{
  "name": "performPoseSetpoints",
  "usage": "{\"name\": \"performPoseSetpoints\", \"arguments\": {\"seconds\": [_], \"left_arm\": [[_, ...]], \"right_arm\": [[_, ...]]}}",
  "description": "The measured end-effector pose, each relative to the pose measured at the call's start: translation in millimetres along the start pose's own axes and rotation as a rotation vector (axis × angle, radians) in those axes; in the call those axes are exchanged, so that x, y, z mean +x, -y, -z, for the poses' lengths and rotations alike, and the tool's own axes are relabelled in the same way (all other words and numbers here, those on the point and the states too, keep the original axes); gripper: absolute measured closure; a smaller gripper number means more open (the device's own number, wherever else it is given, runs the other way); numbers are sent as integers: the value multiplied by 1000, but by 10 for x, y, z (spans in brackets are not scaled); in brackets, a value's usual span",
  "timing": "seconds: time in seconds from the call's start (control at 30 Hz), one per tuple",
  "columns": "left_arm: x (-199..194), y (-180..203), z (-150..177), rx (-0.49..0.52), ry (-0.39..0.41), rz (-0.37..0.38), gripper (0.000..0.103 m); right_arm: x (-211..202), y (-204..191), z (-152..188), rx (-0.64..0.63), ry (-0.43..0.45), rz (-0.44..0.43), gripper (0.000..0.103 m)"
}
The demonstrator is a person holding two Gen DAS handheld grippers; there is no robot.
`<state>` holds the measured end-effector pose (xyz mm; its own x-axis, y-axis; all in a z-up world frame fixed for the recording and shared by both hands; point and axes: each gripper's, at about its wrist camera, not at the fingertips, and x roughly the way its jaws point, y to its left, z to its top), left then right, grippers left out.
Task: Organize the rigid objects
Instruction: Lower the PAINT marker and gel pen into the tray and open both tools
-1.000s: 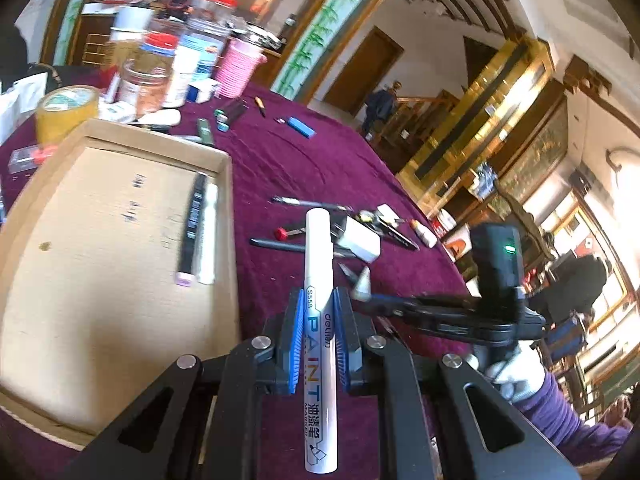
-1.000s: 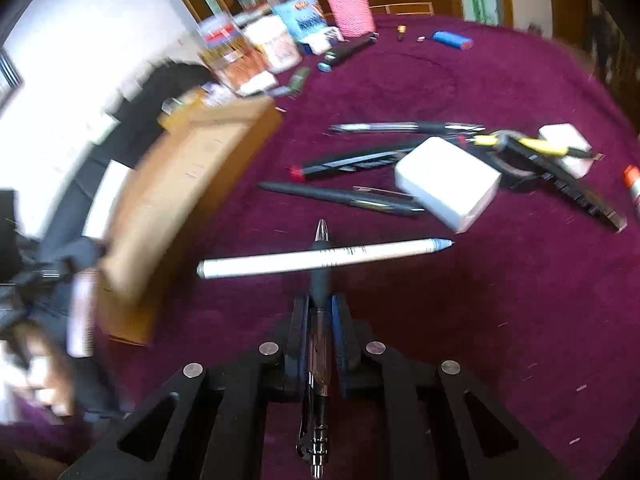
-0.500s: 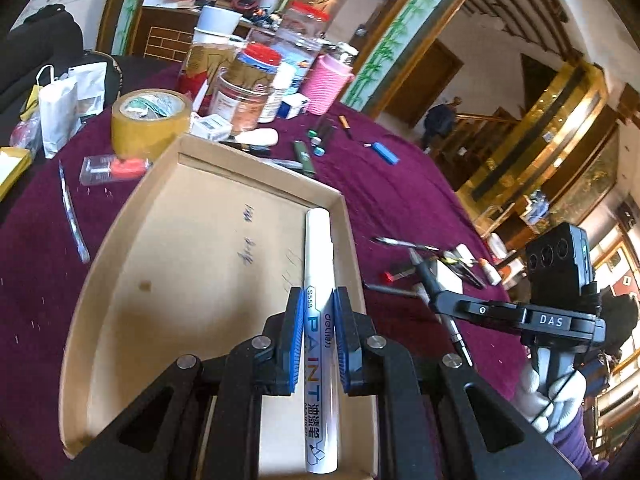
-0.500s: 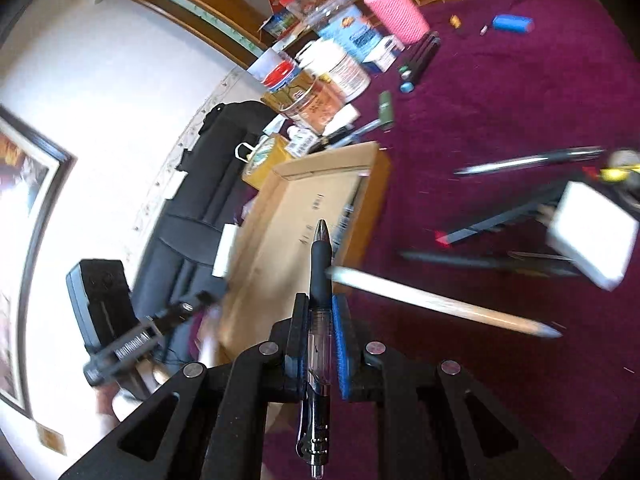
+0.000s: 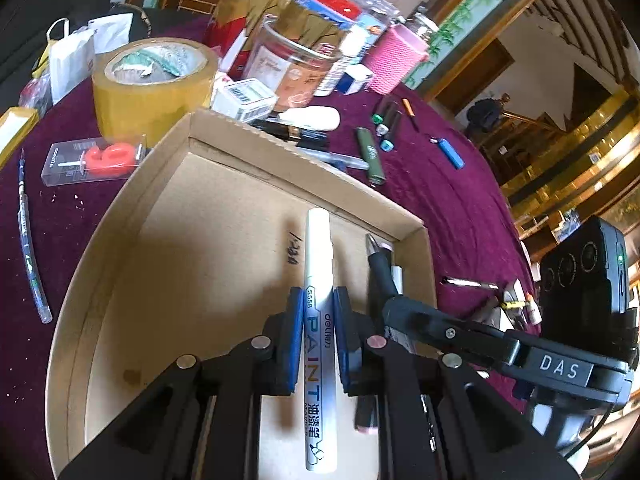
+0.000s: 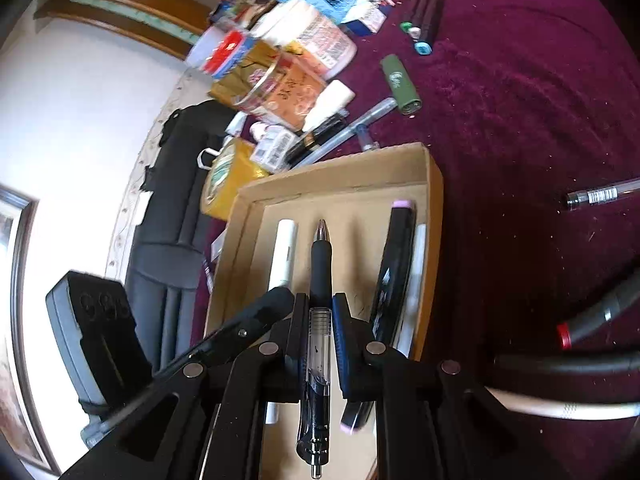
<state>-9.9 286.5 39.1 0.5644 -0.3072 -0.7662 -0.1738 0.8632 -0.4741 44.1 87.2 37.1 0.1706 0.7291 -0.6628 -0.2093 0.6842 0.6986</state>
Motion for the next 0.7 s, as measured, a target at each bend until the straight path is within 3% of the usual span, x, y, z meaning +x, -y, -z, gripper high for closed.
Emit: {"name": "performPoseSetpoints", "arguments": {"seconds": [0.07,0.17,0.3,0.4,0.47,0.5,0.6,0.67,0.7], "left_arm": [[-14,-8,-12,-7,12,0,83],[-85,-4,-30,-3,39,6,63],[-249,50,-6,18,74,-3,60],[-484,211,97,57,122,-11,58],[-651,388,193,105,167,17,47],[-746,499,266,132,190,44,40],[-950,849,504,207,230,137,31],[-975,1020,622,237,222,182,29],[-968,1140,708,258,209,207,29]], "right_arm": [[53,8,-45,14,5,11,88],[84,10,-64,3,13,49,87],[-55,-43,-40,-55,50,55,87],[-401,-188,52,-188,131,100,86],[-728,-285,183,-302,233,182,76],[-921,-332,272,-361,307,243,62],[-1506,-354,586,-488,586,416,4],[-1822,-187,760,-494,750,495,0],[-1900,-108,761,-472,764,529,0]]}}
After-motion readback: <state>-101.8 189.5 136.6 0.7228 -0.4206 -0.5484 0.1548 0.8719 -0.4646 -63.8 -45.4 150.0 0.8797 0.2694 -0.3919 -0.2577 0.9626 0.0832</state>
